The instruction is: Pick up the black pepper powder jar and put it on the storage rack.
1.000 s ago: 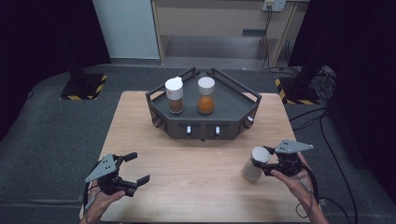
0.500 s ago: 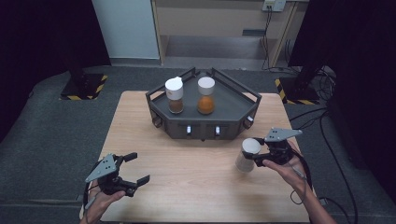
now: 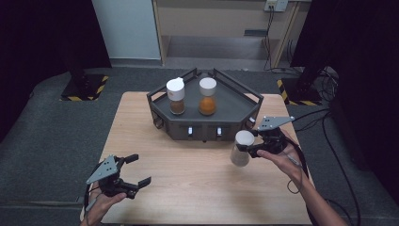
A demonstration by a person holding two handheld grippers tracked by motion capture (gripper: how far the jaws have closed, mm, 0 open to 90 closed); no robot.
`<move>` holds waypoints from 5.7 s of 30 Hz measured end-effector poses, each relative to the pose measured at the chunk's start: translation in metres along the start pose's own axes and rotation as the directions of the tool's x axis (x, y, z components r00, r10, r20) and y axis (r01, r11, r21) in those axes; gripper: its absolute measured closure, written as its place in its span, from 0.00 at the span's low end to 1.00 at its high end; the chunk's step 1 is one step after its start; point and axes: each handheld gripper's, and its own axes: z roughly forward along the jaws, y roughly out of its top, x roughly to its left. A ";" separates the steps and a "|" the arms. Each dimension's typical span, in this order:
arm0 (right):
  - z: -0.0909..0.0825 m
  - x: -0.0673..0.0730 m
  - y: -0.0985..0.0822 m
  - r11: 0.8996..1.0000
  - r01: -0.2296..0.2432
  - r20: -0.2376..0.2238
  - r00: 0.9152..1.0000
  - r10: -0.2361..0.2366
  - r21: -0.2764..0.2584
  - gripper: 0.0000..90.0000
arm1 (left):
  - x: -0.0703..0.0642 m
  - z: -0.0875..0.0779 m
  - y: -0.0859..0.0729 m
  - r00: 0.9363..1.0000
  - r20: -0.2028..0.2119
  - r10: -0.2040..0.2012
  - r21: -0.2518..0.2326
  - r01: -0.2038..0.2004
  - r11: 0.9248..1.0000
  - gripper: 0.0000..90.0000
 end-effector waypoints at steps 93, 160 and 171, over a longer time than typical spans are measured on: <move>0.058 -0.077 0.120 0.984 -0.178 0.276 0.946 0.168 0.011 0.38 | 0.001 -0.005 -0.003 0.999 -0.023 -0.023 -0.009 0.023 1.000 0.00; -0.060 0.023 0.020 0.952 0.061 0.098 0.995 -0.033 -0.300 0.09 | -0.002 -0.003 -0.001 1.000 -0.021 -0.016 0.004 0.016 1.000 0.00; -0.068 0.048 -0.007 0.945 0.077 0.097 0.994 -0.048 -0.318 0.09 | -0.002 -0.003 -0.001 1.000 -0.023 -0.017 0.001 0.017 1.000 0.00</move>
